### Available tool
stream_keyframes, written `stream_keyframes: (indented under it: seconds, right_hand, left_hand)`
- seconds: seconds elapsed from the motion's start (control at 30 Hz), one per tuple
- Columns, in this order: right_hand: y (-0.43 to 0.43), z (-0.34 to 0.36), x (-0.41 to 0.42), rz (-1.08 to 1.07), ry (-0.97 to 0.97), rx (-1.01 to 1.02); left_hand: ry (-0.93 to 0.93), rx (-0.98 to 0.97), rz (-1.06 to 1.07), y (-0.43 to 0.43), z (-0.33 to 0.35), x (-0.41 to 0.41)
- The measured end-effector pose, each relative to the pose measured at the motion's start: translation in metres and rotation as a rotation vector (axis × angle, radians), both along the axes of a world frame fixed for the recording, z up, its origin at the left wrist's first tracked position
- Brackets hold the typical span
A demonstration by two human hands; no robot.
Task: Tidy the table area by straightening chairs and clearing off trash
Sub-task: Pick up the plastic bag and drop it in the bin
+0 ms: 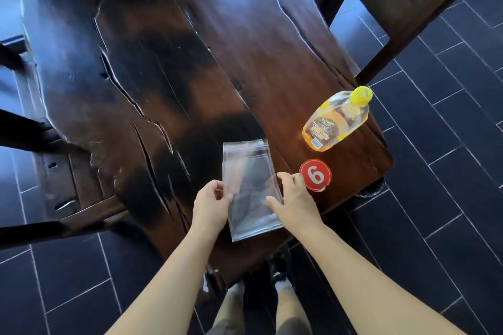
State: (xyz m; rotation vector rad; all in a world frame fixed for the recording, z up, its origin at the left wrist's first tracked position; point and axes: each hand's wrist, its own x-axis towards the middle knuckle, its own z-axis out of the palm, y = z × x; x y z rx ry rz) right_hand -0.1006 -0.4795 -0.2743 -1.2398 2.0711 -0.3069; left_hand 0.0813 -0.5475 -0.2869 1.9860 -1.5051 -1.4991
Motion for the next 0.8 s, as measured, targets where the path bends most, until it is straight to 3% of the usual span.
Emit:
stream_keyframes:
  seconds: [0.33,0.6,0.8]
  right_hand:
    - [0.004,0.020,0.004,-0.311,-0.379,0.055]
    - [0.018,0.070,0.004,-0.311,-0.696,-0.084]
    - [0.022,0.118,0.006,-0.334,-0.753,-0.206]
  left_hand:
    - [0.259,0.042,0.060,0.010,0.033,0.022]
    - [0.420,0.021,0.004,0.002,0.092,0.023]
    - [0.519,-0.027,-0.051,-0.002,0.130,0.025]
